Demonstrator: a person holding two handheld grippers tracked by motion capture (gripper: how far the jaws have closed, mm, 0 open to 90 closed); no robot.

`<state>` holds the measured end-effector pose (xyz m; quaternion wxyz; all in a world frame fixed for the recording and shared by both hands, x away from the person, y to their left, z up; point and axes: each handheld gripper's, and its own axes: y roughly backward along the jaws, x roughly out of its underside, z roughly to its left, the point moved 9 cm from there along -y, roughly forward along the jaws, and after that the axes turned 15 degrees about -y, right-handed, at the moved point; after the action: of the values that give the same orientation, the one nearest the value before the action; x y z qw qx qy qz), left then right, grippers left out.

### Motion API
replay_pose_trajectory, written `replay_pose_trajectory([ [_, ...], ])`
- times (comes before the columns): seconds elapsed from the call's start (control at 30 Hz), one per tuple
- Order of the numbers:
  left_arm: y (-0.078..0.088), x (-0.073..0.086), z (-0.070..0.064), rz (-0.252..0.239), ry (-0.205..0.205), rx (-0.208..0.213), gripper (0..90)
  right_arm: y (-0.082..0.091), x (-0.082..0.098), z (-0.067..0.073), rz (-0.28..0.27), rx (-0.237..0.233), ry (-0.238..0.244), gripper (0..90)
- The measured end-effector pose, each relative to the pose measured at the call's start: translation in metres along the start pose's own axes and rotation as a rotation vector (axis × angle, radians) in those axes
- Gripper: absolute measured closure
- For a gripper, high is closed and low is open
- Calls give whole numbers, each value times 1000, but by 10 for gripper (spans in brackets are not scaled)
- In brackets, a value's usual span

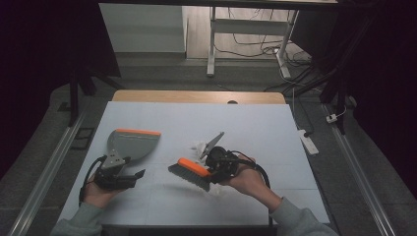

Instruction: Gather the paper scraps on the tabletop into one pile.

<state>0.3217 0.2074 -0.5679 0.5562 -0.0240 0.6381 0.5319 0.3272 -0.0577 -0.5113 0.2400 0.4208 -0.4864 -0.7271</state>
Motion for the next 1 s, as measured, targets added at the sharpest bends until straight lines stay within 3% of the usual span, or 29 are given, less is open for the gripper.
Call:
replay_pose_trajectory([
  [0.23,-1,0,0,2,2,0,269,-2,14,-7,45,7,2,708],
  [0.43,-1,0,0,2,2,0,268,-12,21,-1,111,-13,34,708],
  [0.57,0,0,0,2,1,-1,268,-11,16,3,108,-3,60,707],
  [0.63,0,1,1,2,4,-1,268,-4,7,3,67,19,56,708],
  [0.73,0,1,0,2,3,-2,268,7,-5,5,25,-19,38,708],
  [0.83,0,1,0,1,3,-2,269,5,-2,11,45,-33,62,708],
  [0.93,0,1,0,0,3,-1,268,-5,8,19,92,-77,80,708],
  [1.0,0,0,0,1,1,-1,268,-13,17,21,128,-75,86,708],
])
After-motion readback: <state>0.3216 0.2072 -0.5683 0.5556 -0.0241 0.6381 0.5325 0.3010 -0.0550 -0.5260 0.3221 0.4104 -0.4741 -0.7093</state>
